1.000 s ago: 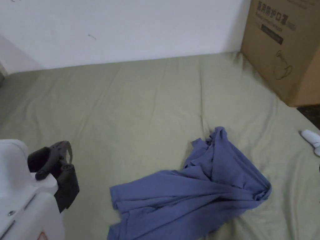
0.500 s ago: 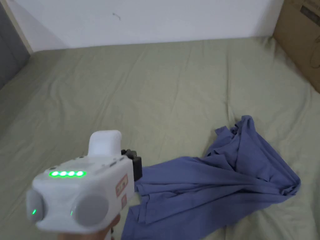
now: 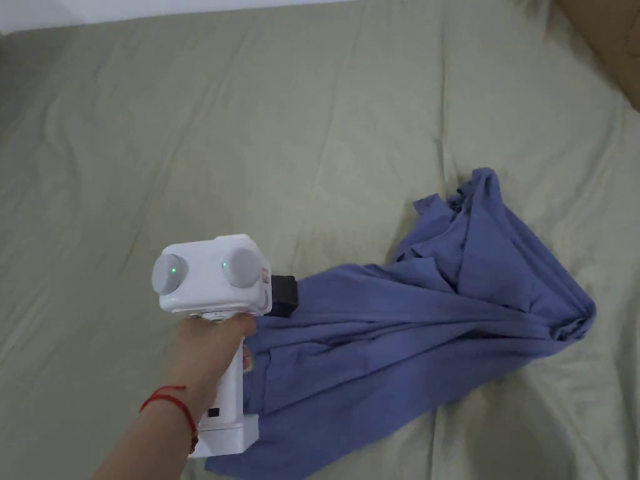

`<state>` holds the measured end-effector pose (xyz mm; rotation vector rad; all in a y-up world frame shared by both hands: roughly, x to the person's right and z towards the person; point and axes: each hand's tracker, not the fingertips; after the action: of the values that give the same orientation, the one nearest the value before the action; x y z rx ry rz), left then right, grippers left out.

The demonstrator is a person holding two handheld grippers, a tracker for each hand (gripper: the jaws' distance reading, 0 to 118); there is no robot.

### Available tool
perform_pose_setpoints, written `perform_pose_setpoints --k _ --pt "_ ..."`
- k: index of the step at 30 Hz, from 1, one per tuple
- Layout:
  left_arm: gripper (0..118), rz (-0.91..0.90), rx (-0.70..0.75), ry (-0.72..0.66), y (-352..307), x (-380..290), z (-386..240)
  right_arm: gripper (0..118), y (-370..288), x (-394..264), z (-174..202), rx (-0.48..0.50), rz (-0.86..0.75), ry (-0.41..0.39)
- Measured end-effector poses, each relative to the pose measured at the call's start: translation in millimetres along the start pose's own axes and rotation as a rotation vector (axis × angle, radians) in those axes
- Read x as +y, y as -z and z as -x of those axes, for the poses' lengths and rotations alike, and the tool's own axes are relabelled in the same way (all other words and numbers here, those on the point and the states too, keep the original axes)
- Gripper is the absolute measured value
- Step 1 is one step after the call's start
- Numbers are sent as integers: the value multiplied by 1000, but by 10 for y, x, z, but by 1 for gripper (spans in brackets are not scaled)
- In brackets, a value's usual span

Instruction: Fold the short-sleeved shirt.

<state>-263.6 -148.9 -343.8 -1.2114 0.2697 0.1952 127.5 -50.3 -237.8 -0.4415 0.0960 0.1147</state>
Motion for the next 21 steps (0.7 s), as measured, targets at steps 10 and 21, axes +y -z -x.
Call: perform_pose_setpoints --k 10,21 --pt "3 -135 -162 -82 104 -150 209 0 141 9 0 41 34 0" --pt "3 -319 -232 -123 -510 -335 324 16 1710 928 346 390 225 -95"
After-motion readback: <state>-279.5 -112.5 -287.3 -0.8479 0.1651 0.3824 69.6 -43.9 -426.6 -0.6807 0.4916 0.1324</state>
